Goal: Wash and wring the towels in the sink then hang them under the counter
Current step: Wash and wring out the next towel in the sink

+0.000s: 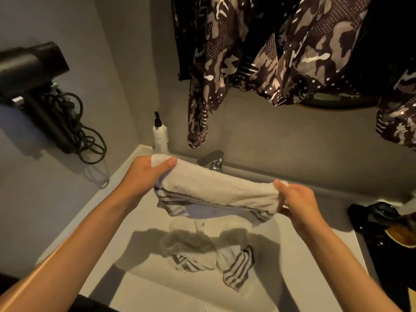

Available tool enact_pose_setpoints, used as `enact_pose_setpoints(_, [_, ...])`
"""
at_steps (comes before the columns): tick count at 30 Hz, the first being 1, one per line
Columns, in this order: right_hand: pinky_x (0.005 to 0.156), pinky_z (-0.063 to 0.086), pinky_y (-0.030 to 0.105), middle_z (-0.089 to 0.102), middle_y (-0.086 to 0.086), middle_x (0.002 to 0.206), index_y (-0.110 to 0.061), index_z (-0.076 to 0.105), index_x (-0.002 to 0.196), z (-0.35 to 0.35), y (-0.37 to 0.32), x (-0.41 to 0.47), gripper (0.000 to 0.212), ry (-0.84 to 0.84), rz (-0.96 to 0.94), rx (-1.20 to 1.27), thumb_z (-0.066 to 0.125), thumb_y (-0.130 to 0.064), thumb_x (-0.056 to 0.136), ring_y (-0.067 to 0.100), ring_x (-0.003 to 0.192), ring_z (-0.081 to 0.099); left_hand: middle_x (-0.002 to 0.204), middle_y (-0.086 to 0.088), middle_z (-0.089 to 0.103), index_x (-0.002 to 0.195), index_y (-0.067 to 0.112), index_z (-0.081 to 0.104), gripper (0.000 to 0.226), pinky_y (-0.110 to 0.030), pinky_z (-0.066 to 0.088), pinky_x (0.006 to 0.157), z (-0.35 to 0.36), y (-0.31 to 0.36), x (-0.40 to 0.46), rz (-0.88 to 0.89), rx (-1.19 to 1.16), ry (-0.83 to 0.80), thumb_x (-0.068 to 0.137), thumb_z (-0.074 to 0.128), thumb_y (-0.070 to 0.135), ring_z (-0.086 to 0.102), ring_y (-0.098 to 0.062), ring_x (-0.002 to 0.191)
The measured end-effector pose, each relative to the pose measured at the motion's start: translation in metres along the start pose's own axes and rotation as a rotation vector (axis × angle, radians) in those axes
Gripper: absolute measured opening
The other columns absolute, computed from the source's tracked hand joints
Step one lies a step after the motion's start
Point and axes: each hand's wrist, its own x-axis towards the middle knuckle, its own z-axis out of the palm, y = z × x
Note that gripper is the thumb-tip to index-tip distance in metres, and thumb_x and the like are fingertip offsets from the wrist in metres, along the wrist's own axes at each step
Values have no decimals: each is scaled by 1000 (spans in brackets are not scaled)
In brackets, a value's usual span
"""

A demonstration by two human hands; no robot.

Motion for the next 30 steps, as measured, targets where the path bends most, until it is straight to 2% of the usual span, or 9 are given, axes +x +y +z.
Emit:
enact_pose_setpoints(3, [67, 54, 36, 63, 5, 69, -12, 66, 73, -7, -6, -3, 18, -69, 84, 269, 77, -18, 84, 20, 68, 59, 84, -3, 79, 88, 14, 78, 15, -36, 59, 70, -14, -1, 4, -101, 60, 13, 82, 80, 28, 72, -24, 80])
enact_pose_setpoints(7, [73, 51, 32, 62, 5, 73, -5, 72, 74, -14, -14, -3, 27, 70, -236, 95, 82, -29, 81, 13, 70, 57, 89, -13, 78, 91, 6, 76, 16, -34, 58, 73, -30, 5, 14, -132, -27, 16, 84, 77, 20, 68, -23, 80])
enact_pose_setpoints(9, [80, 50, 34, 67, 6, 83, -1, 74, 84, -20, -22, -4, 29, 104, -330, 142, 82, -29, 77, 9, 74, 61, 86, 1, 79, 95, 13, 76, 10, -25, 59, 73, -36, 12, 13, -57, -39, -29, 91, 69, 19, 69, -18, 85])
enact_pose_setpoints(13, [75, 53, 32, 69, -2, 78, -16, 76, 73, -29, -45, -11, 21, 26, -352, 245, 75, -35, 82, 12, 80, 62, 115, 7, 73, 106, 11, 76, 33, -31, 50, 99, -44, 28, 11, 160, -18, -56, 80, 72, 31, 65, -11, 106])
enact_pose_setpoints(15, [76, 52, 34, 69, -5, 79, -20, 75, 74, -31, -58, -13, 17, 38, -376, 256, 75, -31, 86, 13, 83, 64, 119, 1, 74, 107, 7, 76, 38, -29, 53, 96, -41, 41, 6, 175, -224, -86, 76, 74, 29, 64, -15, 112])
enact_pose_setpoints(18, [77, 56, 32, 69, -4, 80, -20, 72, 78, -37, -82, -22, 12, -13, -433, 364, 74, -31, 82, 11, 84, 66, 91, -2, 78, 89, 13, 82, 29, -27, 60, 80, -37, 64, 1, 241, -465, -68, 64, 81, 28, 70, -16, 90])
enact_pose_setpoints(21, [69, 56, 29, 68, -2, 79, -19, 71, 84, -44, -96, -25, 12, -26, -524, 422, 74, -30, 85, 12, 76, 62, 81, 3, 78, 87, 20, 82, 24, -22, 58, 68, -33, 84, -4, 378, -437, -77, 64, 80, 24, 71, -9, 74])
enact_pose_setpoints(26, [66, 45, 33, 66, 1, 74, -17, 75, 92, -39, -60, -6, 12, -6, -366, 287, 67, -9, 93, 20, 68, 56, 88, 1, 79, 90, 22, 82, 22, -31, 57, 77, -8, 79, -7, 292, -291, 20, 70, 79, 31, 70, -14, 79])
enact_pose_setpoints(30, [63, 52, 33, 69, -4, 68, -8, 69, 94, -33, -20, -2, 6, 16, -262, 195, 68, -4, 91, 14, 65, 62, 76, 2, 76, 93, 16, 77, 11, -26, 58, 60, 3, 86, -15, 197, -337, 21, 84, 71, 17, 69, -12, 68])
